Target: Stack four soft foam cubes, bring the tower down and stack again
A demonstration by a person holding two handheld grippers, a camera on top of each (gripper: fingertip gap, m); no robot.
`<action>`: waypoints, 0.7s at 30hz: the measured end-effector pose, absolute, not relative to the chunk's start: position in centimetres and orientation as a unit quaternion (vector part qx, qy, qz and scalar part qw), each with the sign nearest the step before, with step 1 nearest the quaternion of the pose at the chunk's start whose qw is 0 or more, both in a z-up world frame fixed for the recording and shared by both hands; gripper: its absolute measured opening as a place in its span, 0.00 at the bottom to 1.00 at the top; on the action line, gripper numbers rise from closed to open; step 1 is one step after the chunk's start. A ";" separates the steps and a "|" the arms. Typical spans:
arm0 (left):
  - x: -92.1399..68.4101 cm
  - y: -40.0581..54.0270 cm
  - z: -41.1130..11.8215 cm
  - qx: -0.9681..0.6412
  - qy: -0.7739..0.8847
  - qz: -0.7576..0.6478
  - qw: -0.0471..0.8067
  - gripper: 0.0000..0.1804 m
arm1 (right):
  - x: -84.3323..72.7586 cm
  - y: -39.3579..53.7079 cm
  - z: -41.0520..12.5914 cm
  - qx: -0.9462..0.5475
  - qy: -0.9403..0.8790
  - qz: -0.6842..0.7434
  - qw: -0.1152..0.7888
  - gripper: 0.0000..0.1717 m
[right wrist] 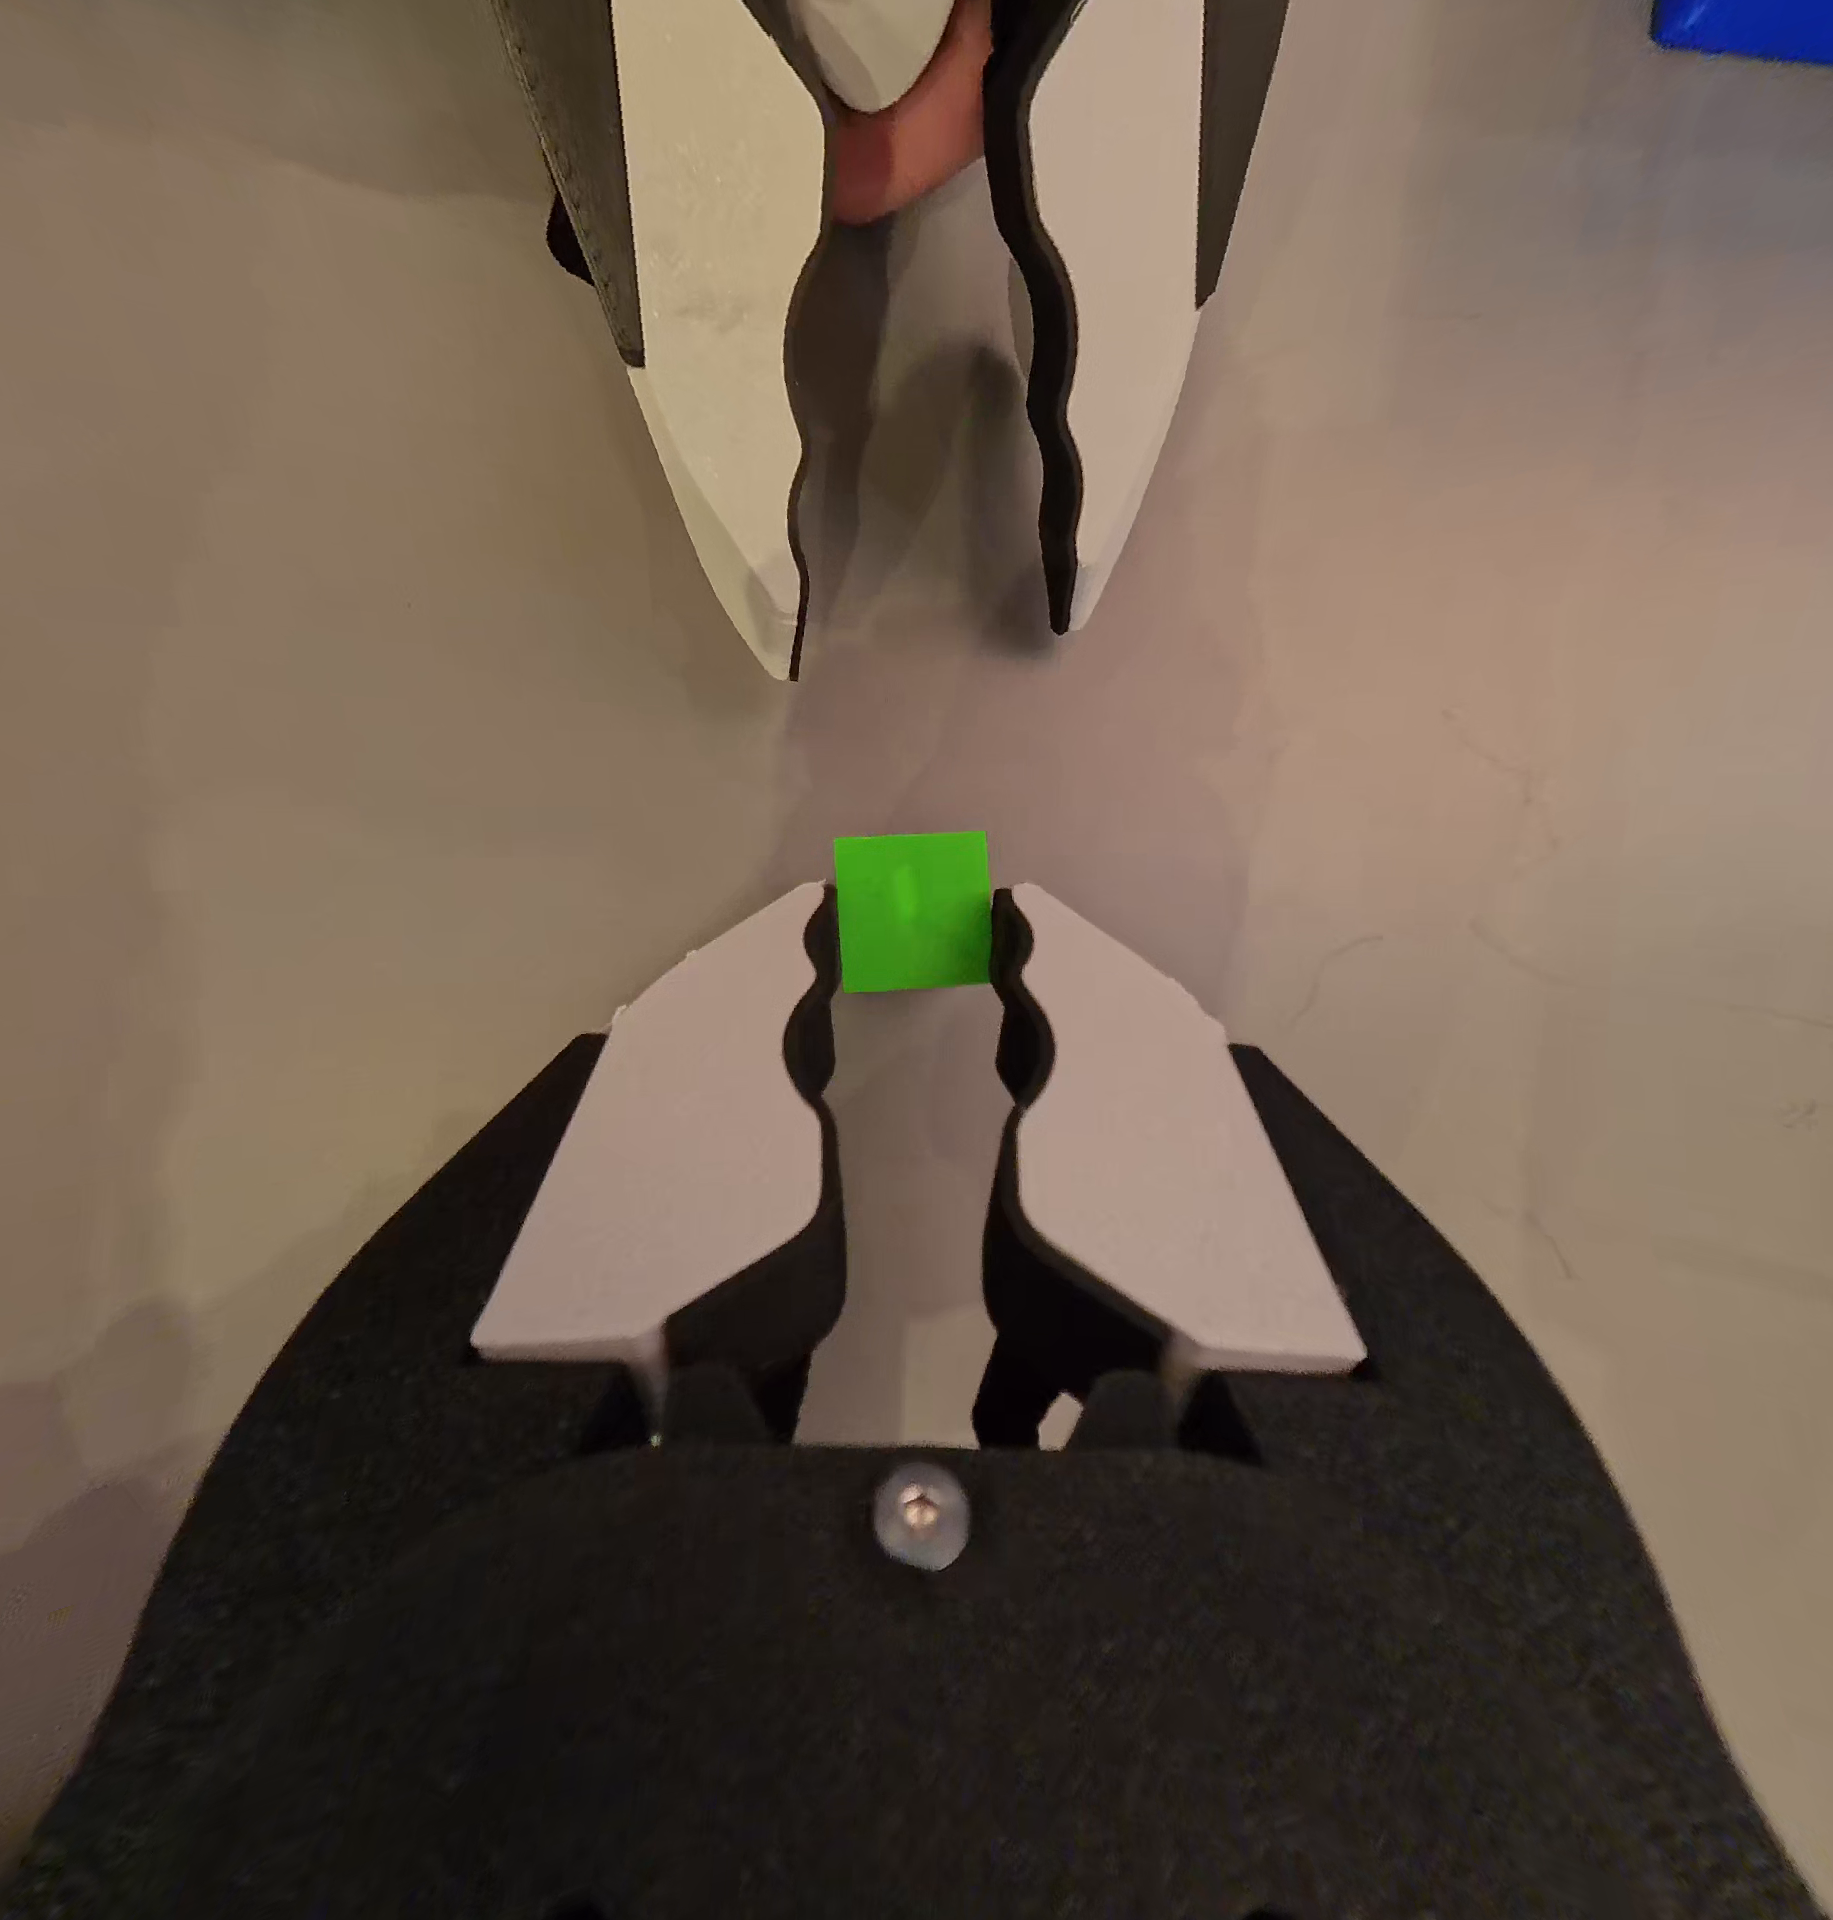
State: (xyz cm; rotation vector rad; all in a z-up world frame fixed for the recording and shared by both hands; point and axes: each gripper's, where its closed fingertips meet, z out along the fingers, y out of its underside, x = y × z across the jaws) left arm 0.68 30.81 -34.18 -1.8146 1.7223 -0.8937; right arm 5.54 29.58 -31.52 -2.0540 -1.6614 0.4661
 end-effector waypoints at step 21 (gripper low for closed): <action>0.7 30.6 -34.2 -0.658 0.636 -0.326 0.238 0.31 | 13.7 24.4 -28.0 -0.762 -0.577 0.151 0.254 0.27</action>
